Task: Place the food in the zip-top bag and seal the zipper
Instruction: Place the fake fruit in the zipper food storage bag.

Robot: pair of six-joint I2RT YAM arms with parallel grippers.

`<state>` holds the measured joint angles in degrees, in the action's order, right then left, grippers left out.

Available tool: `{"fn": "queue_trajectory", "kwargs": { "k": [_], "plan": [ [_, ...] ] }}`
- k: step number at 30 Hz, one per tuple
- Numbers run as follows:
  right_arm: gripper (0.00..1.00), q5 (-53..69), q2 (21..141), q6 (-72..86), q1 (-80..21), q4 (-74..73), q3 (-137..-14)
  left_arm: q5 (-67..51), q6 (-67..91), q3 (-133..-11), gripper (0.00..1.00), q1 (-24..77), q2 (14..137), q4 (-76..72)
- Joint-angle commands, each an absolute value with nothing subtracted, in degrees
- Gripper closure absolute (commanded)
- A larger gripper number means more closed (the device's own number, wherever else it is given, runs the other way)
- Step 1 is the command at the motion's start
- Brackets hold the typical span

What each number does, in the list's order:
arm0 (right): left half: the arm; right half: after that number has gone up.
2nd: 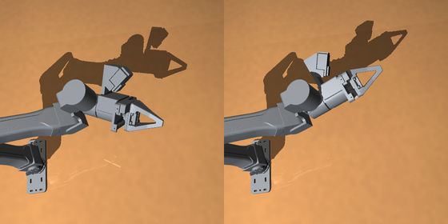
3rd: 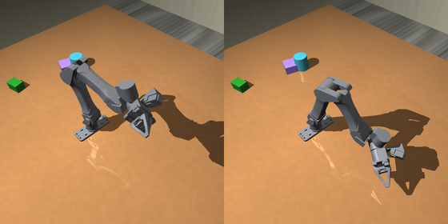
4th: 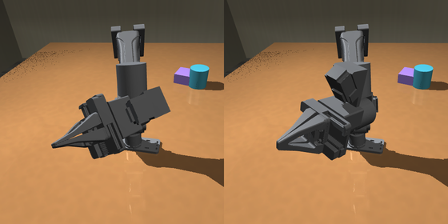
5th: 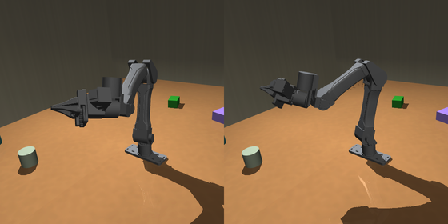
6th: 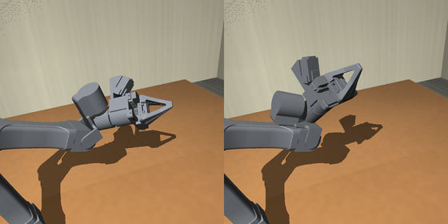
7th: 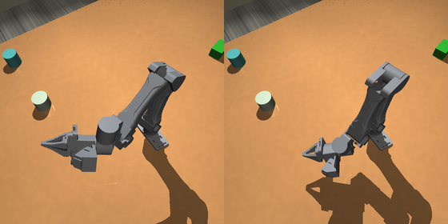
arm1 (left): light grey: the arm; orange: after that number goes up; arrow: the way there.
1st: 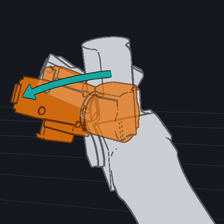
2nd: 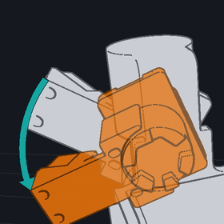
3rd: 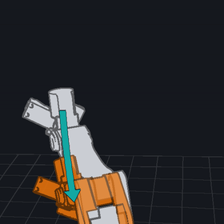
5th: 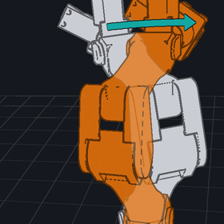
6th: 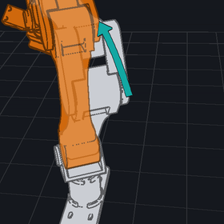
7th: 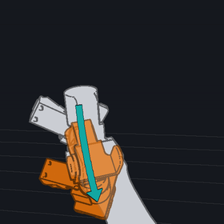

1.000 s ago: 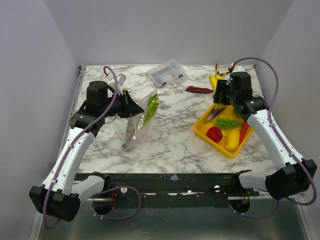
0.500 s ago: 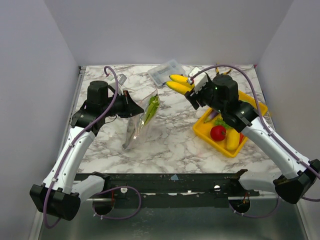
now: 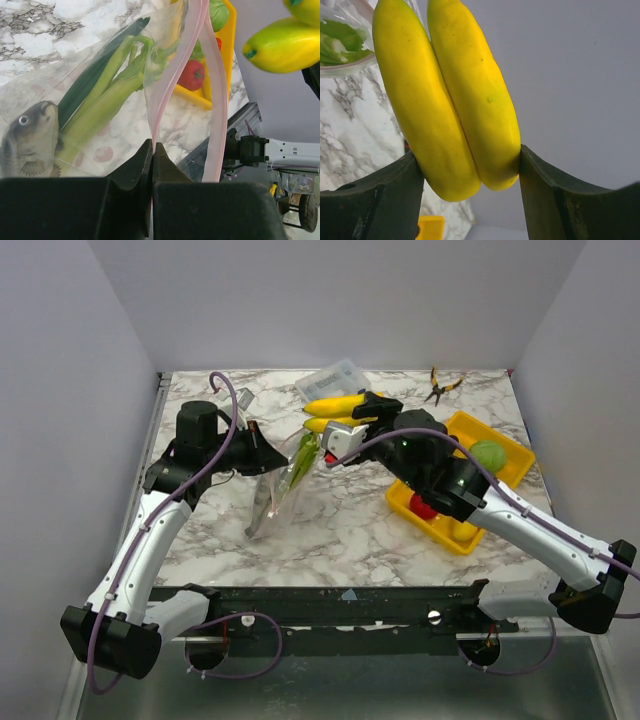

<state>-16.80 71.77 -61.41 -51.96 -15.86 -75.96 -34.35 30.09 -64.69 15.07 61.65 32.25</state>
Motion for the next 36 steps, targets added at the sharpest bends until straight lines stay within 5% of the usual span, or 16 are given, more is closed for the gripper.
{"fn": "queue_trajectory", "kwargs": {
  "k": [1, 36],
  "plan": [
    [0.83, -21.92, 70.57, -76.94, -55.44, -10.13, -72.44, -34.80, 31.31, -66.40, 1.00, 15.23, 62.68, 32.47],
    [0.76, -18.35, 66.28, -107.50, -67.19, -7.05, -57.85, -31.01, 31.21, -74.79, 1.00, 18.34, 62.30, 42.84]
  ]
}}
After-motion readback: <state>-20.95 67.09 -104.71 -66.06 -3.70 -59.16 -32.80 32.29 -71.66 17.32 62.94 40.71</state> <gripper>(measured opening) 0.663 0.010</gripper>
